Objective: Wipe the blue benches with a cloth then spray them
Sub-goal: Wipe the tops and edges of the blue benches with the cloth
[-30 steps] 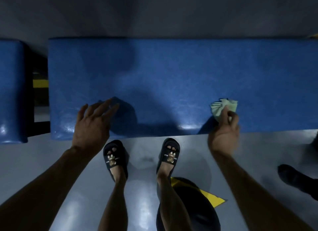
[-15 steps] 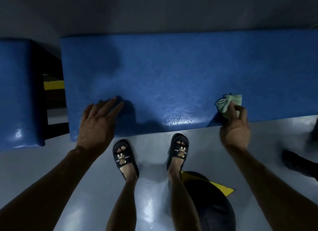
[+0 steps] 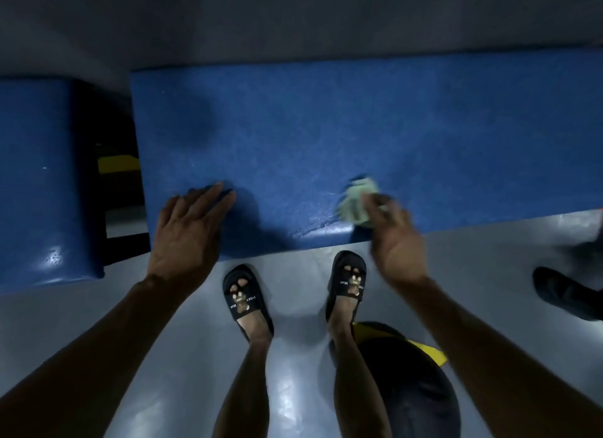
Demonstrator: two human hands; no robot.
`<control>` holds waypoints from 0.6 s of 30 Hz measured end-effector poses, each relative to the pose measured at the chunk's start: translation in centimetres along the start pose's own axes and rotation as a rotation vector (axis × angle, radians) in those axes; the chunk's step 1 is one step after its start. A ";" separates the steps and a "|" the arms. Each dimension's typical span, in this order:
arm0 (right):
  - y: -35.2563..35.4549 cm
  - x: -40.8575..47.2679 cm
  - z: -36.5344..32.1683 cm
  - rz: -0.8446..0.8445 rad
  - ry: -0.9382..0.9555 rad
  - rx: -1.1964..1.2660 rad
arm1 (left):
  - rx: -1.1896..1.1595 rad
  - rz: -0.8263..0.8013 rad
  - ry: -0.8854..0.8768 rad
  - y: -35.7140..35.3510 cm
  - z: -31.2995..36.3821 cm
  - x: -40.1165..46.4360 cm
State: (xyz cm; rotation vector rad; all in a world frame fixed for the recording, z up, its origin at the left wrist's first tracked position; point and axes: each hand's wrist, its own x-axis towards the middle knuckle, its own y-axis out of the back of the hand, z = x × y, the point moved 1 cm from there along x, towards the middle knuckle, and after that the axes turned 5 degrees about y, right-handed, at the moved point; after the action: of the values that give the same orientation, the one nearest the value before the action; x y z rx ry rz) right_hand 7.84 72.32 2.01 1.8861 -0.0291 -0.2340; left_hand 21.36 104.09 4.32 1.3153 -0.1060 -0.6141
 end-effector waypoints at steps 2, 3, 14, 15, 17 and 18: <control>1.8 0.1 3.1 0.065 -0.222 0.000 | -0.006 -0.007 0.003 -0.1 -0.3 0.0; 1.7 0.4 3.2 0.106 -0.342 -0.005 | -0.005 -0.016 0.002 -0.2 -0.5 0.0; -2.7 1.3 -9.0 -0.150 0.292 -0.010 | -0.015 -0.060 0.018 0.0 0.1 1.1; -1.8 1.5 -6.5 -0.135 0.265 -0.039 | -0.012 -0.073 0.025 0.0 0.0 1.1; 0.4 1.7 -0.8 -0.051 0.090 -0.041 | 0.002 -0.086 0.039 0.0 0.0 1.3; 1.6 1.7 1.7 -0.010 -0.029 -0.029 | 0.011 -0.091 0.048 0.0 0.1 1.4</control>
State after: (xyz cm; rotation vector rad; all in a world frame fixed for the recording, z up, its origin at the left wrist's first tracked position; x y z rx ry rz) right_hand 9.36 70.03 2.74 1.8545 -0.0360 -0.2666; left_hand 22.48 103.29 3.94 1.3508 -0.0102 -0.6588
